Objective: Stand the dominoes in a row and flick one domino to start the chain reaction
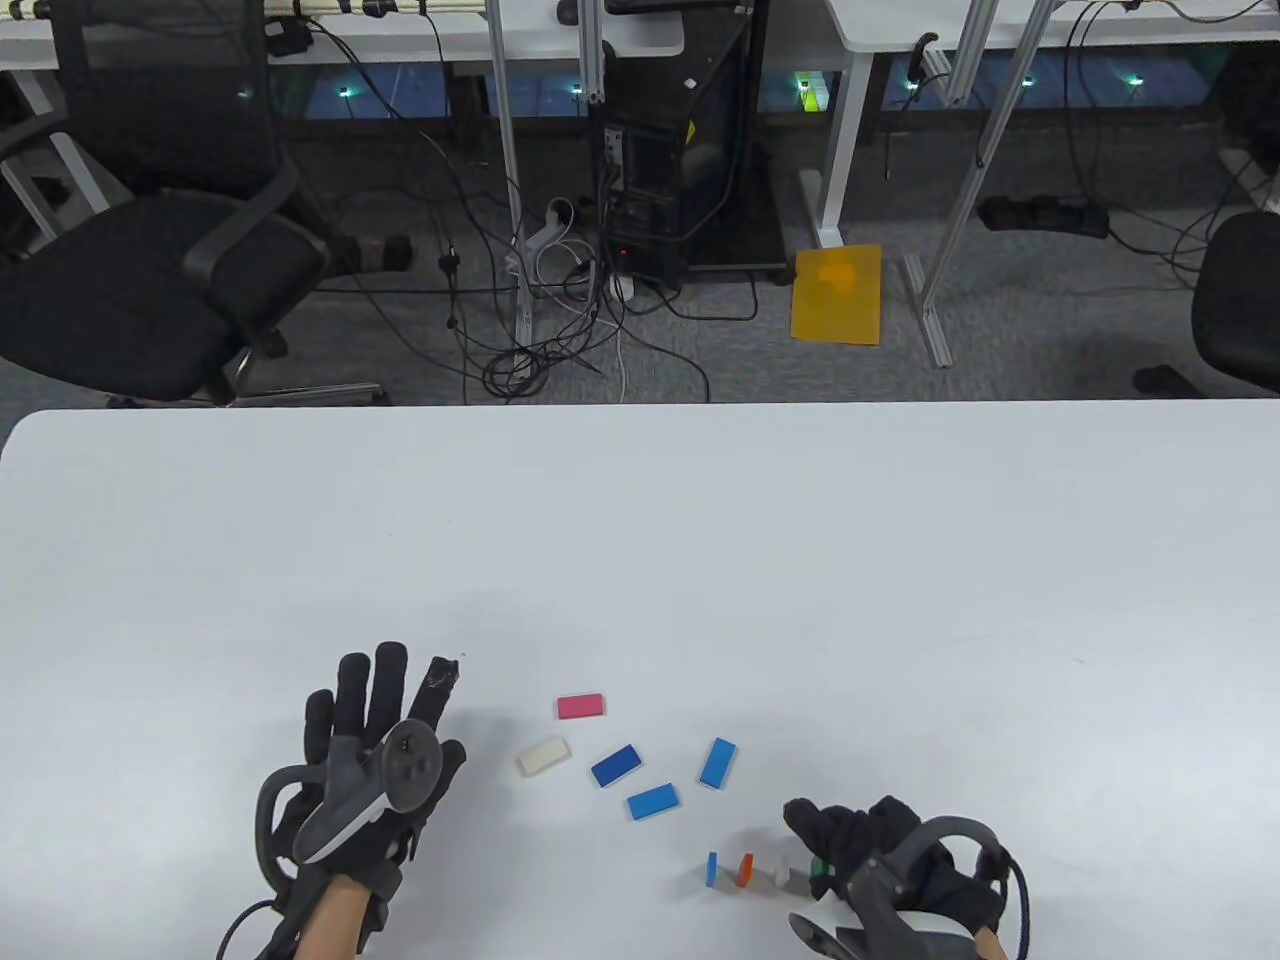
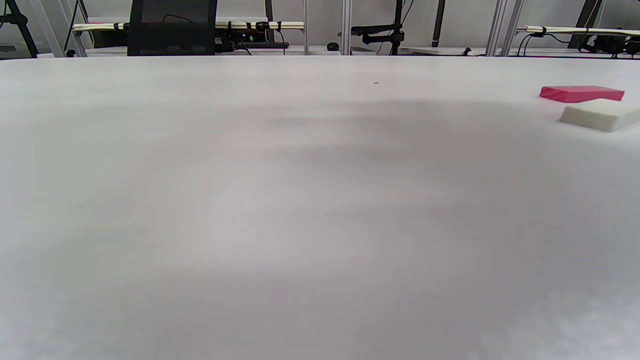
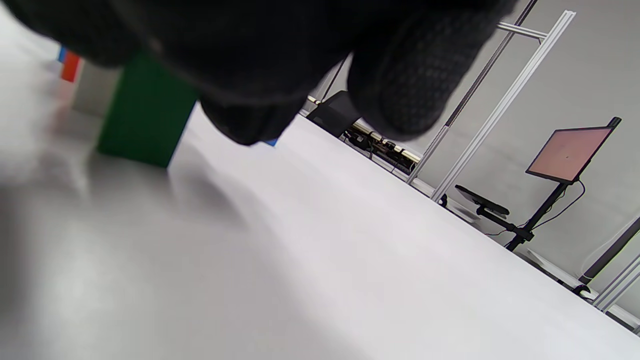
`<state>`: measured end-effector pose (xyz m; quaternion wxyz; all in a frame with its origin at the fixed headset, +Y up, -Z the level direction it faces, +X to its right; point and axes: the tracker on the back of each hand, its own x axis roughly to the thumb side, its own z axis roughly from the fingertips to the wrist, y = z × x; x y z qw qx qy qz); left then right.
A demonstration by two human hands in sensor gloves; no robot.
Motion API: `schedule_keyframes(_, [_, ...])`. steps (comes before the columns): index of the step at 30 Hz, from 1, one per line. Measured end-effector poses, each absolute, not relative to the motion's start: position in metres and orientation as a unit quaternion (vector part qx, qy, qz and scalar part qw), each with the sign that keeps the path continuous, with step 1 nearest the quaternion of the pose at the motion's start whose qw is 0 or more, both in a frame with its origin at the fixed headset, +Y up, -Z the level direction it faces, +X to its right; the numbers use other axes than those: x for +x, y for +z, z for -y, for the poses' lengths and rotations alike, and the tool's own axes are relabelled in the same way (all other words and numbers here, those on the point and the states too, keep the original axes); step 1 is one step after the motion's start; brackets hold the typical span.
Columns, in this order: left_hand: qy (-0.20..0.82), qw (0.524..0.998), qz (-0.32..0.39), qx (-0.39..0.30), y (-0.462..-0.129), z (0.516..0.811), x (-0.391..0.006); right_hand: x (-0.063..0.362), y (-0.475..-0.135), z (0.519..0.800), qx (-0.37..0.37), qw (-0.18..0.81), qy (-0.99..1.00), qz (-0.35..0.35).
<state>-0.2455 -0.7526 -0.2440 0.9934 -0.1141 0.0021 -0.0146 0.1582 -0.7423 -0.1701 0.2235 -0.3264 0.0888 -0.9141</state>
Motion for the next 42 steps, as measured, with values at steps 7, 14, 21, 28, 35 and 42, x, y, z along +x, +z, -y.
schedule_keyframes(7, [-0.02, 0.993, -0.002, -0.119, -0.2448, 0.7532, -0.2447, 0.1574, -0.1678, 0.7427, -0.334, 0.223, -0.911, -0.092])
schedule_keyframes(14, [-0.019, 0.992, -0.003, -0.122, -0.2444, 0.7535, -0.2446, 0.1557, -0.1664, 0.7412, -0.333, 0.233, -0.909, -0.094])
schedule_keyframes(21, [-0.02, 0.992, -0.003, -0.122, -0.2442, 0.7531, -0.2446, 0.155, -0.1666, 0.742, -0.334, 0.235, -0.908, -0.09])
schedule_keyframes(28, [-0.021, 0.992, -0.002, -0.122, -0.2443, 0.7534, -0.2443, 0.1547, -0.1667, 0.7414, -0.332, 0.24, -0.909, -0.082])
schedule_keyframes(35, [-0.021, 0.993, -0.001, -0.12, -0.2443, 0.7534, -0.2441, 0.1547, -0.1664, 0.7419, -0.33, 0.242, -0.909, -0.083])
schedule_keyframes(42, [-0.022, 0.992, -0.001, -0.122, -0.2441, 0.7534, -0.2437, 0.155, -0.1665, 0.7418, -0.327, 0.247, -0.909, -0.081])
